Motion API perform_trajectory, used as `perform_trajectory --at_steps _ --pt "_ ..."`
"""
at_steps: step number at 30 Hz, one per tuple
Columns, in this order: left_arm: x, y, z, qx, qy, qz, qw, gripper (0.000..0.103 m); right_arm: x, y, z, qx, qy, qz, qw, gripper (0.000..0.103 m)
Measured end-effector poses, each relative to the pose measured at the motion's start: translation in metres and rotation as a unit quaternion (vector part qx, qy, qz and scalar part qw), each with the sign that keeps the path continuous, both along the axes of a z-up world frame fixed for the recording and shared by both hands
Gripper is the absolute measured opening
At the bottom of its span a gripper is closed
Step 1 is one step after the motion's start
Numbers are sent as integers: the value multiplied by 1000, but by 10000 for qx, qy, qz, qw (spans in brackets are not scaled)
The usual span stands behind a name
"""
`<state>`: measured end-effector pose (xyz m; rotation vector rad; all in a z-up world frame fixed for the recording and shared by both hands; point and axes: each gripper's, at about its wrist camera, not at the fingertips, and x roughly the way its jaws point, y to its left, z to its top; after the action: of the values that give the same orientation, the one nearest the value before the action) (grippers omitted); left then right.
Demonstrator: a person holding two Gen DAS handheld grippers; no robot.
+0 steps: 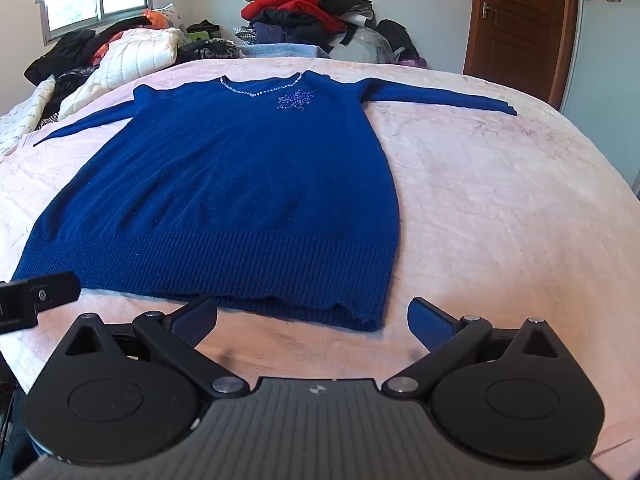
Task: Fold small clothes
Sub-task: 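Move both tools over the blue sweater toward its body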
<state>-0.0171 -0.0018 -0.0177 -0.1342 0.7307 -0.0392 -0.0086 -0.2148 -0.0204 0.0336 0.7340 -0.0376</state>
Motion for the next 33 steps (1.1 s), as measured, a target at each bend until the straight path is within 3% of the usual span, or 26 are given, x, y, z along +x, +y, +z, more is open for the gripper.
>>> perform_trajectory --at_steps 4,8,11,22,33 --pt "4 -7 -12 218 233 -56 9995 103 1 -1 -4 21 27 -20 10000 103" --pt "18 -1 -36 -77 850 89 9963 103 3 -4 -15 -13 113 -89 9999 103" --pt "15 4 -39 -206 747 153 9969 103 7 -10 -28 79 275 -210 9994 102" --pt "12 9 -46 -325 466 136 9983 103 -8 -6 -44 -84 -537 -164 9984 103" --pt "13 4 -42 -206 484 104 9986 103 -6 -7 -43 -76 -537 -171 9984 103"
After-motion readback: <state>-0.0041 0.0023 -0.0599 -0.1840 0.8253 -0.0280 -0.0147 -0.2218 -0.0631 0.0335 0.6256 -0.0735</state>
